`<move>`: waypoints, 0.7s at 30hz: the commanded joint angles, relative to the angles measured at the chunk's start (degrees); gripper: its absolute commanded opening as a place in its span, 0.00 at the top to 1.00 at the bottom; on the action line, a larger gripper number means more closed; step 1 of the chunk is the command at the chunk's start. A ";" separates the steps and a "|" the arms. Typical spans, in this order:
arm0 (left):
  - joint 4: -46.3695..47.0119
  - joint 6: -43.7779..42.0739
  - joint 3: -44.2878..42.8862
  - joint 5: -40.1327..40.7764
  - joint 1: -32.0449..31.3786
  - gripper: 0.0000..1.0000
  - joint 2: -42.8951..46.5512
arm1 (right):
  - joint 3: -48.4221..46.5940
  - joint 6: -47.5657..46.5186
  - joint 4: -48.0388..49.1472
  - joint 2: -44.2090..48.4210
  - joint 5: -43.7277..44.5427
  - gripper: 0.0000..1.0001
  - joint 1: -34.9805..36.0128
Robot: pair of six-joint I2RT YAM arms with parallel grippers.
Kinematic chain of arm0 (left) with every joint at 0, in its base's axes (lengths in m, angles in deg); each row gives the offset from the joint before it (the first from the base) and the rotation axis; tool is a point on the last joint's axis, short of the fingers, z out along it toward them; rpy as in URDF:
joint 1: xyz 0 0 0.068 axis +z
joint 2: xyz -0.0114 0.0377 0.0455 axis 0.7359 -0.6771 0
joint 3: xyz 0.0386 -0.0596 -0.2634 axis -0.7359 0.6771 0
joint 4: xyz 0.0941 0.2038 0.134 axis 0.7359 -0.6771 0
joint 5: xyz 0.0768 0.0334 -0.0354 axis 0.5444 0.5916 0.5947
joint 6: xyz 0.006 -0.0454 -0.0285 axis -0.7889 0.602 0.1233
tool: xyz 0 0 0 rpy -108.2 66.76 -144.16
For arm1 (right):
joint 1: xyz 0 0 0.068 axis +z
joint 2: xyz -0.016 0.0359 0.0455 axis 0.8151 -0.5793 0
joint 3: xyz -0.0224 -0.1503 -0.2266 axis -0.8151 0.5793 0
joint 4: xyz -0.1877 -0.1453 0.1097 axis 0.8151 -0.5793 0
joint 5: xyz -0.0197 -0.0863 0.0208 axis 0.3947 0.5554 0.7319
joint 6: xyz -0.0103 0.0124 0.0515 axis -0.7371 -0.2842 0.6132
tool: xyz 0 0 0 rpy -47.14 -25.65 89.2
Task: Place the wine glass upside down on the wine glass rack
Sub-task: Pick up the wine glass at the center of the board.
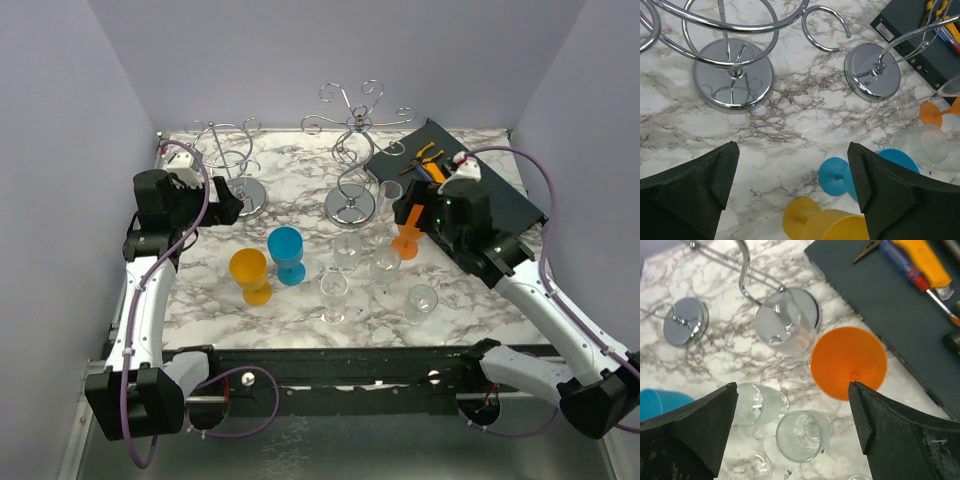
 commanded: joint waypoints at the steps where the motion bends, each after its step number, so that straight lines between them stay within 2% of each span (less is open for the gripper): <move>1: -9.29 -2.31 -4.11 -2.38 0.24 0.01 -2.07 | -3.09 1.67 -10.54 -2.45 10.15 0.00 7.57; 12: -15.35 -3.96 -8.69 -3.68 0.22 0.01 -3.48 | -0.32 11.10 -20.03 -4.33 9.43 0.24 15.41; 21: -16.45 -4.14 -9.94 -4.94 0.25 0.01 -2.52 | 4.71 12.57 -16.34 -8.49 9.48 0.42 16.40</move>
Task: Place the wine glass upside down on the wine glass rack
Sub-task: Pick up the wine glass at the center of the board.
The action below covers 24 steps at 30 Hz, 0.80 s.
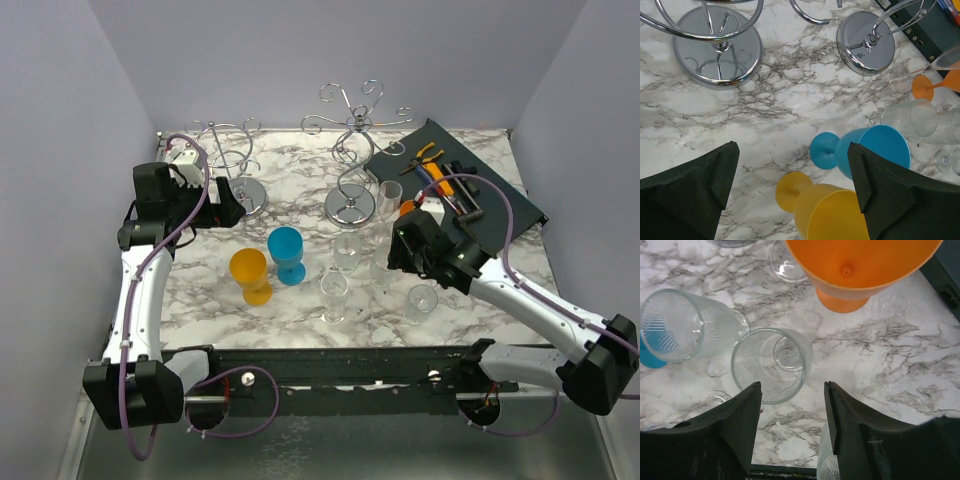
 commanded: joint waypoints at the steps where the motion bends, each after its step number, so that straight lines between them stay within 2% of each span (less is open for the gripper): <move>1: -2.75 -1.06 -2.34 -2.14 0.25 0.01 1.12 | 1.53 1.70 1.03 -2.92 2.31 0.43 0.34; 16: -5.02 -2.38 -2.80 -5.86 0.26 0.01 1.89 | 3.21 2.28 8.16 -11.80 4.18 0.54 0.29; 21: -5.65 -2.37 -3.08 -8.89 0.24 0.01 2.08 | 4.49 2.55 9.07 -13.26 3.91 0.71 0.29; 24: -6.27 -2.30 -3.78 -12.13 0.14 0.01 1.85 | 4.43 2.34 8.37 -12.24 3.97 0.85 0.30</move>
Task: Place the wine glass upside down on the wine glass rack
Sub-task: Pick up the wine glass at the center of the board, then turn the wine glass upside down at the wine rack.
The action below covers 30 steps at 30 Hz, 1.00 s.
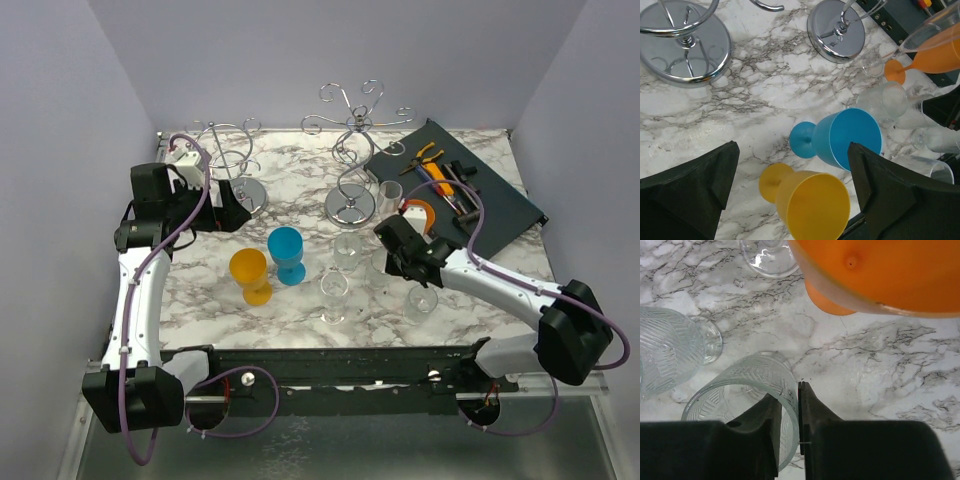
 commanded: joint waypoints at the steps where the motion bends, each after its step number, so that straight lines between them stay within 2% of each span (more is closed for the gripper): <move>1: -2.43 -0.47 -2.51 -7.63 -0.12 0.01 0.72 | 0.38 0.40 0.04 1.28 1.45 0.90 0.19; 3: -2.95 -0.06 -3.63 -8.83 -1.05 0.01 0.05 | -0.42 -0.40 -0.88 3.67 1.45 0.99 0.15; 4: -3.00 0.12 -4.26 -9.10 -1.80 0.01 -0.33 | -0.98 -1.15 -1.29 5.04 1.44 1.00 0.16; 10: -3.09 0.09 -8.23 -8.00 -8.39 0.01 -2.94 | -6.03 -8.17 -2.19 13.97 -1.06 1.00 0.22; 16: -3.31 0.86 -12.68 -5.30 -14.98 0.01 -5.25 | -16.67 -13.85 -2.68 17.64 -6.28 1.00 0.26; 24: -3.15 5.12 -15.61 -8.46 -17.79 0.01 -6.95 | -28.64 -17.43 5.24 12.18 -15.56 1.00 0.26; 30: -3.16 5.37 -14.05 -11.95 -18.50 0.01 -6.30 | -32.44 -16.61 11.90 6.47 -20.31 1.00 0.27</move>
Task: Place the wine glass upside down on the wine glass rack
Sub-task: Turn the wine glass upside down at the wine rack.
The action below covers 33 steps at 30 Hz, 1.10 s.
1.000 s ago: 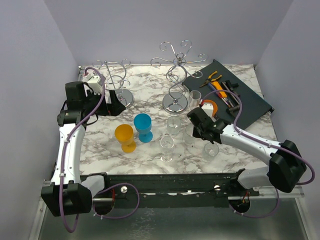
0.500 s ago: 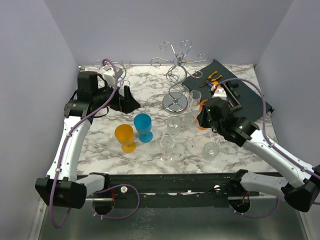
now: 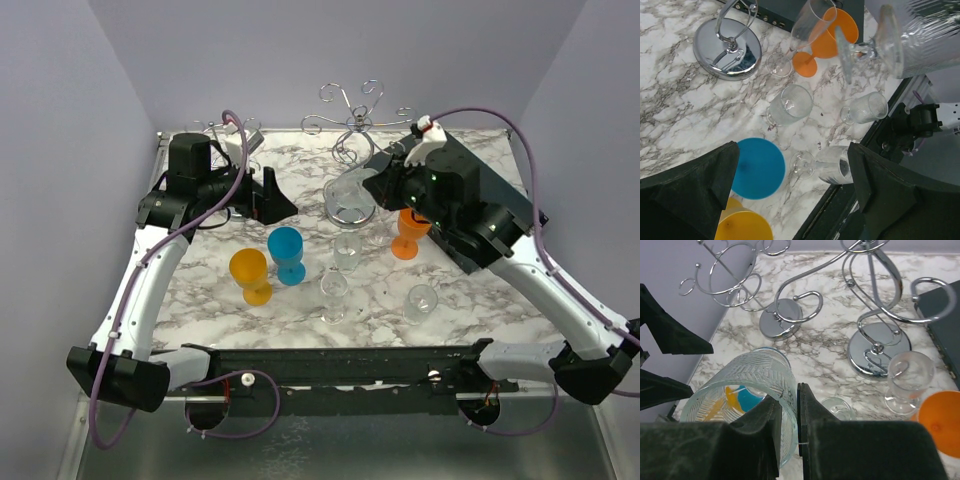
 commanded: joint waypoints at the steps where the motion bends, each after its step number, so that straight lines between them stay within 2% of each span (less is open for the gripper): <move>1: -0.79 1.83 0.51 -4.89 -0.85 0.01 0.45 | -2.81 0.11 9.31 -3.39 -6.39 1.00 0.32; 12: -0.54 2.75 1.04 -2.55 -2.99 0.02 -3.34 | -3.48 1.61 15.86 -8.04 -8.44 1.00 2.96; 14: -0.07 3.03 0.64 -2.08 -3.13 0.05 -4.20 | -3.53 1.98 16.54 -8.51 -9.04 1.00 3.26; 21: 0.39 2.68 -0.34 -3.09 -3.13 0.30 -5.22 | -3.05 2.76 18.63 -9.10 -10.61 1.00 4.40; 23: 0.61 2.81 -0.37 -2.98 -3.13 0.31 -5.14 | -2.71 2.99 19.14 -9.13 -12.49 1.00 4.72; 30: 1.05 2.56 -0.29 -2.87 -3.13 0.24 -4.05 | -0.84 3.67 20.45 -9.46 -12.63 1.00 6.22; 32: 1.26 2.57 -0.42 -2.98 -3.13 0.29 -3.92 | -0.39 3.79 20.92 -9.71 -12.50 1.00 6.71; 33: 1.43 2.35 -0.36 -2.91 -3.13 0.38 -3.82 | -0.24 3.87 21.17 -9.80 -12.29 1.00 7.02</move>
